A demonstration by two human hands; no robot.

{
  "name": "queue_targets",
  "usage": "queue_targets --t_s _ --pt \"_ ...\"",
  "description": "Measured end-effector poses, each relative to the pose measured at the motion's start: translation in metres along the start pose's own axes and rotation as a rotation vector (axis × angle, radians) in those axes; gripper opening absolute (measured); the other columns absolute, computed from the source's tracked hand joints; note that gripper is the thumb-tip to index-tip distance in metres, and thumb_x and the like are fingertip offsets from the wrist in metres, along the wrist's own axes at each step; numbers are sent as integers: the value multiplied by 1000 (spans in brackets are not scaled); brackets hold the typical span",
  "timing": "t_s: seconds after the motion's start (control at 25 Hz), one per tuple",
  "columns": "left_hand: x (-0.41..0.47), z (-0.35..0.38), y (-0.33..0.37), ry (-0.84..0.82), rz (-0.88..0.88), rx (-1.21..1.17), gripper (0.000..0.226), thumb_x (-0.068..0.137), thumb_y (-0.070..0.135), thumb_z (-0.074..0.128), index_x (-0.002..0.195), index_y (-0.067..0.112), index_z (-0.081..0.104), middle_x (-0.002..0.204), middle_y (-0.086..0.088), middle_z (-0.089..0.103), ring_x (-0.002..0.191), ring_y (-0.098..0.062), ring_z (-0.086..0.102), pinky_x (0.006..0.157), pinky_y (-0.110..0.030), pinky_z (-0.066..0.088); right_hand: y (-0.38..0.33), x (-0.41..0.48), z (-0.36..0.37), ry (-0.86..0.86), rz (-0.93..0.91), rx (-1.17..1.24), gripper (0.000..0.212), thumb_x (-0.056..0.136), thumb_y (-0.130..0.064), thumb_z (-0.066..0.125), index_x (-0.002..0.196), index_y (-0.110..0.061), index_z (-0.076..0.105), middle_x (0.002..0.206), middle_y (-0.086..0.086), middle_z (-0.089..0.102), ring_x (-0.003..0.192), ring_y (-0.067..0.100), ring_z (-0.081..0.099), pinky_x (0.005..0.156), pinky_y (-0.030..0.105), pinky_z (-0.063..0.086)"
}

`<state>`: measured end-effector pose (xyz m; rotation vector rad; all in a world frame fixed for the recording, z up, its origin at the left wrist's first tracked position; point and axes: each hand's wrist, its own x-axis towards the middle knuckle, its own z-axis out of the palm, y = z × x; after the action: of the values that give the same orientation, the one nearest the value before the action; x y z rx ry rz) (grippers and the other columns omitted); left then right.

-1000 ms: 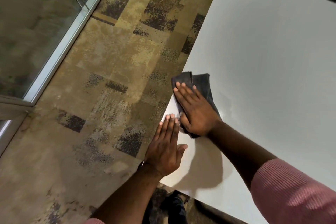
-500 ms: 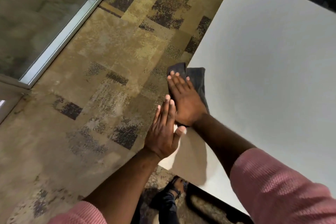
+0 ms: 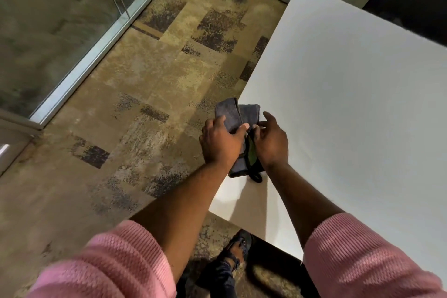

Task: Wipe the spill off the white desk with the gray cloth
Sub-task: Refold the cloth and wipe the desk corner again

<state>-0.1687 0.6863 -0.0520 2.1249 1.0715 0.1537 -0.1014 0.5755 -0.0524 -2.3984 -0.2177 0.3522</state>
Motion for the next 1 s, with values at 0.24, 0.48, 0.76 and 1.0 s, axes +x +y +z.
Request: queue_targets --t_s 0.24,0.48,0.76,1.0 --pt "17 0 11 -50 -105 140 83 73 68 77 132 12 60 132 -13 61 122 -33 59 102 -46 44 -14 -1 0 34 125 184 53 95 -19 67 145 -16 51 95 -13 69 103 21 70 92 34 54" --pt "17 -4 19 -45 -116 212 61 81 54 74 125 13 63 127 -12 65 118 -32 61 100 -44 39 -19 -4 -15 -7 112 246 54 93 -19 69 144 -14 55 91 -10 68 86 9 66 85 29 52" --pt "32 -47 32 -122 -216 -401 23 86 14 69 107 5 69 104 -15 74 100 -38 70 89 -47 59 -17 11 -78 197 46 326 27 88 -14 65 114 -18 73 97 -3 73 88 16 69 85 34 57" --pt "26 -60 65 -225 152 -553 28 87 -18 63 113 -11 69 121 -24 68 98 -25 64 83 -16 51 9 8 -123 400 -165 246 21 86 -7 60 106 -14 64 106 -4 67 96 12 63 84 20 48"
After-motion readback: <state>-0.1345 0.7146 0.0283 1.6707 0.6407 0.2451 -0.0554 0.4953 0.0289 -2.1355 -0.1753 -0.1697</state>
